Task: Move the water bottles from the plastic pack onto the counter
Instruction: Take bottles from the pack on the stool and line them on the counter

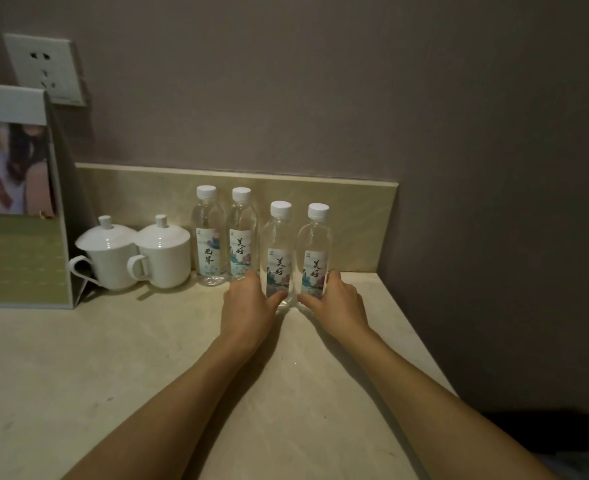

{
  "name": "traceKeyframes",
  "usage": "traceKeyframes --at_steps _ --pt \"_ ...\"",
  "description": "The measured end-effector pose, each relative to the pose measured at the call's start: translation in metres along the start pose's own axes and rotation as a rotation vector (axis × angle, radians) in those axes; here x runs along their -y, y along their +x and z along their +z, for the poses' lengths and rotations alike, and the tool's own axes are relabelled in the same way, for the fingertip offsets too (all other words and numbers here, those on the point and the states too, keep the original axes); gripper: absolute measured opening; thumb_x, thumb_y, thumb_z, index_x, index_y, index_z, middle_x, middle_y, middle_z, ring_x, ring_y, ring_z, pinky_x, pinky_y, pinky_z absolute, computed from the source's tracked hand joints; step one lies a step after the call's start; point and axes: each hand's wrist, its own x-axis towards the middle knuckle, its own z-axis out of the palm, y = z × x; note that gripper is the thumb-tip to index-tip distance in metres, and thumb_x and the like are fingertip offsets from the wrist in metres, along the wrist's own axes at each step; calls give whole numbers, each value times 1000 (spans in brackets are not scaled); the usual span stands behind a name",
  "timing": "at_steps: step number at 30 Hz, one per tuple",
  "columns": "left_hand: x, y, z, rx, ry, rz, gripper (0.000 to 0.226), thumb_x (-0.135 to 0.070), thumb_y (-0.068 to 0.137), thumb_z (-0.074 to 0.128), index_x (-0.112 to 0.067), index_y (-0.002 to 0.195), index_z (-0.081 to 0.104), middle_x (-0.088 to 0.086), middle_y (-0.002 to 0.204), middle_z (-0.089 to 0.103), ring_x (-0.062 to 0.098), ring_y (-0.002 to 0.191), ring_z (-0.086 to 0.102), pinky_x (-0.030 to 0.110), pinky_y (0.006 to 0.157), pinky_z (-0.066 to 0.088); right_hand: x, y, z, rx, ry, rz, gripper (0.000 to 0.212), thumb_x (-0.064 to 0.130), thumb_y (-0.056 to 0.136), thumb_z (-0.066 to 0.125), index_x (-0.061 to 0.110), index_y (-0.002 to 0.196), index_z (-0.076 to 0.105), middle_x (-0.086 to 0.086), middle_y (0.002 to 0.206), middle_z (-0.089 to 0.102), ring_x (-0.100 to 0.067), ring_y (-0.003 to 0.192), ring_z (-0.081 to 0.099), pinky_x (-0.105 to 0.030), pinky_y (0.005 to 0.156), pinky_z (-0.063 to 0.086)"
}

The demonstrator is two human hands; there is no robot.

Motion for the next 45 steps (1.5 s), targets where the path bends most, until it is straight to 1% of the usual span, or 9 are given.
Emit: traceKeyframes --at_steps 4,8,14,20,23,28,32,42,45 --pt "1 6 2 -12 -14 45 38 -36 86 73 -10 111 62 10 101 71 27 92 67 42 81 57 3 6 4 -15 -16 7 45 51 79 70 23 99 40 -8 111 66 -32 98 63 -36 70 49" --pt "0 14 5 -10 -14 50 36 -34 87 72 -9 111 62 11 103 71 29 96 68 43 83 57 8 14 8 -10 -4 22 45 49 81 69 21 102 41 -8 112 66 -32 99 63 -36 72 50" --pt "0 24 12 -57 26 50 28 -31 88 71 -10 104 61 8 95 71 28 90 68 34 71 50 13 27 14 -4 -9 28 42 47 83 68 21 99 40 -8 111 66 -32 99 62 -36 69 47" --pt "-2 30 15 -45 98 35 30 -33 92 66 -8 109 60 10 101 70 28 95 66 38 76 54 13 34 16 -1 -20 19 43 48 84 67 19 103 41 -9 111 64 -33 100 61 -37 71 48" --pt "-4 33 13 -17 176 64 35 -35 93 65 -8 114 62 9 105 71 27 98 68 38 81 57 12 35 17 4 -17 19 43 48 84 66 21 102 39 -8 112 64 -31 99 62 -35 69 47" --pt "-6 41 8 64 395 89 36 -44 94 60 -12 107 70 7 98 69 22 87 66 32 76 57 10 35 18 3 -2 13 43 48 84 66 21 105 41 -8 112 64 -31 98 63 -33 68 46" --pt "-7 44 11 99 483 102 40 -44 96 57 -8 107 70 12 100 69 27 90 67 37 79 57 9 37 19 0 -14 -2 45 49 83 66 19 105 41 -10 112 65 -33 98 63 -36 70 50" --pt "-7 54 19 152 477 78 38 -40 98 56 -5 104 70 14 98 70 30 92 68 40 82 58 10 40 21 -16 -24 -7 42 49 84 65 20 101 39 -10 110 65 -34 97 62 -41 74 53" --pt "-7 56 21 146 467 74 37 -38 98 56 -5 104 70 14 97 71 30 91 69 39 80 58 10 42 20 -13 -17 -9 42 48 85 65 21 98 36 -10 111 65 -33 97 62 -38 71 50"
